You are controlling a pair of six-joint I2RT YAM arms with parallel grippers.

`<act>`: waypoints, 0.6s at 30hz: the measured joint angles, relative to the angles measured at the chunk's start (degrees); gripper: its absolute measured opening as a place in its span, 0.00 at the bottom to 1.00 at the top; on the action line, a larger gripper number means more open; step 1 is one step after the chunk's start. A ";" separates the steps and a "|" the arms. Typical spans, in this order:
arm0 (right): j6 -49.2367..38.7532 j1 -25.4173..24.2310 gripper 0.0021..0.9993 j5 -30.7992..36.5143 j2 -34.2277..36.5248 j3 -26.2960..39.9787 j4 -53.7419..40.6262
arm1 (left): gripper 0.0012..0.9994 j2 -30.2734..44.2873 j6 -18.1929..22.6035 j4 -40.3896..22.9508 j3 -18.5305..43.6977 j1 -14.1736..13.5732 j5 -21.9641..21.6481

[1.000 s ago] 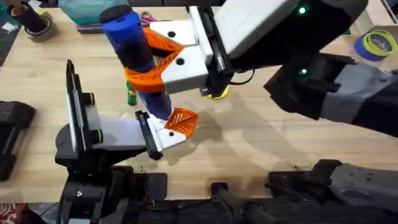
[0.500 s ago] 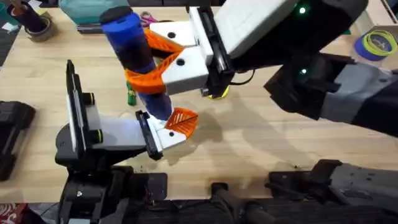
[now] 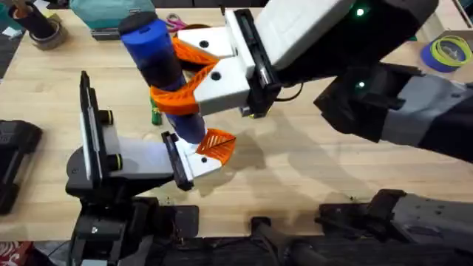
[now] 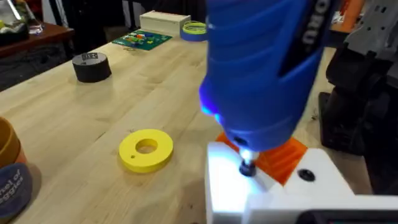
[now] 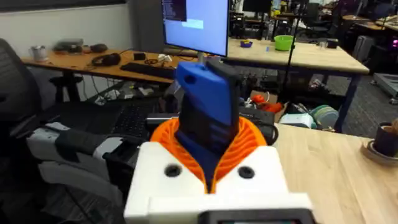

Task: Pick up the gripper from the table and insert it into the empty holder that is missing its gripper. Then pick up a screw, insert it into the mounting hole, and use the screwdriver to tighten it. Finally, clean up the table by picking up the vegetable and placing it into the bucket.

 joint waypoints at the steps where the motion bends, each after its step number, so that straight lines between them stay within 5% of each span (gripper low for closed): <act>1: 0.00 0.00 0.02 -0.15 0.00 0.00 0.00 | 0.01 0.00 0.01 0.00 0.00 0.00 0.01; 18: -0.46 0.06 0.02 -0.73 0.00 0.00 0.11 | 0.01 0.00 0.01 -0.04 0.00 0.00 0.18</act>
